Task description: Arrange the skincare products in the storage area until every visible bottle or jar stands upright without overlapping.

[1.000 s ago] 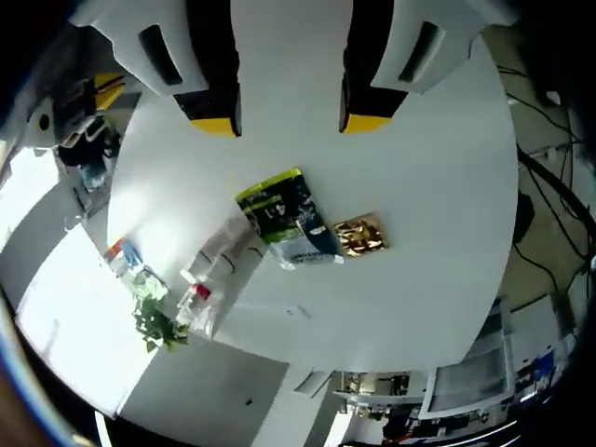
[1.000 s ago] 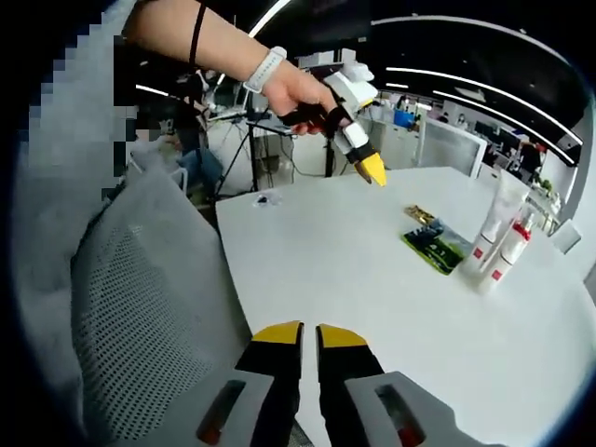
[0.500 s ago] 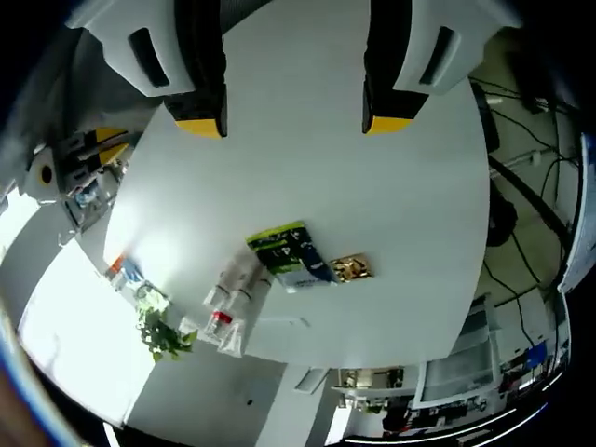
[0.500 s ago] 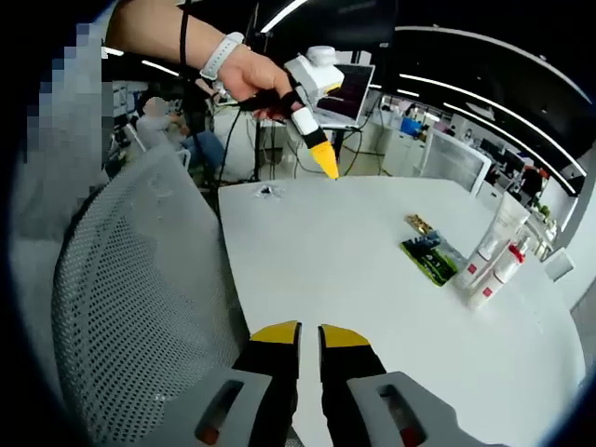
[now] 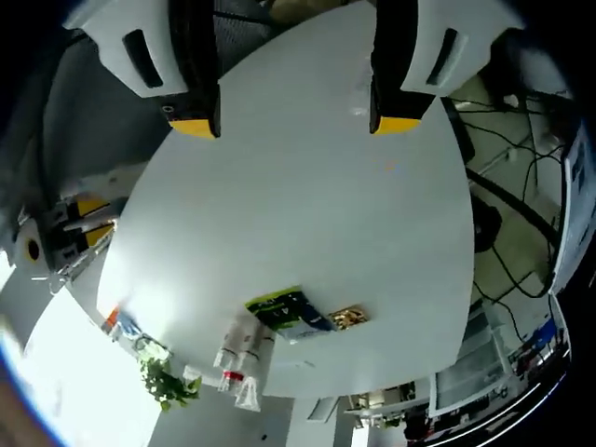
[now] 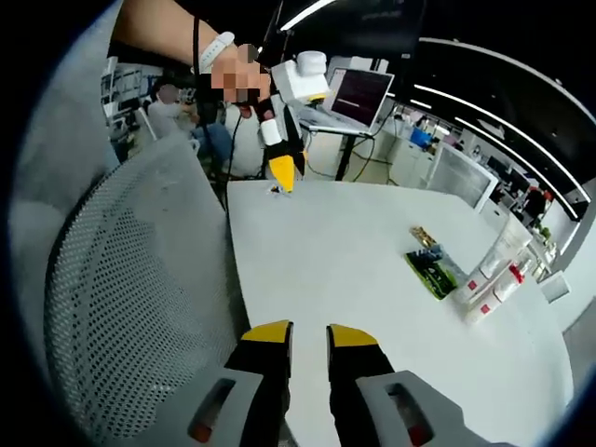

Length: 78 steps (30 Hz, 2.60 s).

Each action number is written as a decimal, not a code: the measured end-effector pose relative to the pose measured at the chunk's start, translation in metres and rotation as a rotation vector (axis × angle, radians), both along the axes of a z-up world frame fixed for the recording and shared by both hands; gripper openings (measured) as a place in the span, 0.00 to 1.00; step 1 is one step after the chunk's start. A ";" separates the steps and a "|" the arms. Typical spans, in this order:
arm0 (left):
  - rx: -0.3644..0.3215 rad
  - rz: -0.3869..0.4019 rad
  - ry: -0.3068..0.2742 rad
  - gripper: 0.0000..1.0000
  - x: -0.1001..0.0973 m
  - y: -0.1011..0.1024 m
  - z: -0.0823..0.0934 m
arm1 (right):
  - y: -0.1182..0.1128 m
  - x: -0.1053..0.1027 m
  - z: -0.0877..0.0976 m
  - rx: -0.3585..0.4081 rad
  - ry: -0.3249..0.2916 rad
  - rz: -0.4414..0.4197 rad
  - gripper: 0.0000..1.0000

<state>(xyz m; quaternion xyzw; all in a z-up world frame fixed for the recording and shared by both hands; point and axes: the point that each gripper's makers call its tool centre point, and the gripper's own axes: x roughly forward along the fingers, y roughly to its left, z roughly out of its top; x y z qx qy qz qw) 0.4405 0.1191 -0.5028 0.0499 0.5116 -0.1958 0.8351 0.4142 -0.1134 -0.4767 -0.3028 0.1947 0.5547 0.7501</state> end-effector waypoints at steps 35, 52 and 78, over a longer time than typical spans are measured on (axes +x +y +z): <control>0.183 0.031 0.132 0.66 -0.017 0.087 -0.048 | 0.006 0.003 0.013 0.084 -0.005 -0.009 0.27; 0.270 -0.186 0.254 0.45 -0.014 0.090 -0.067 | 0.005 0.007 0.014 0.095 0.016 -0.031 0.24; 0.254 -0.300 0.191 0.26 -0.031 0.054 -0.055 | 0.004 0.006 0.014 0.076 -0.014 -0.019 0.22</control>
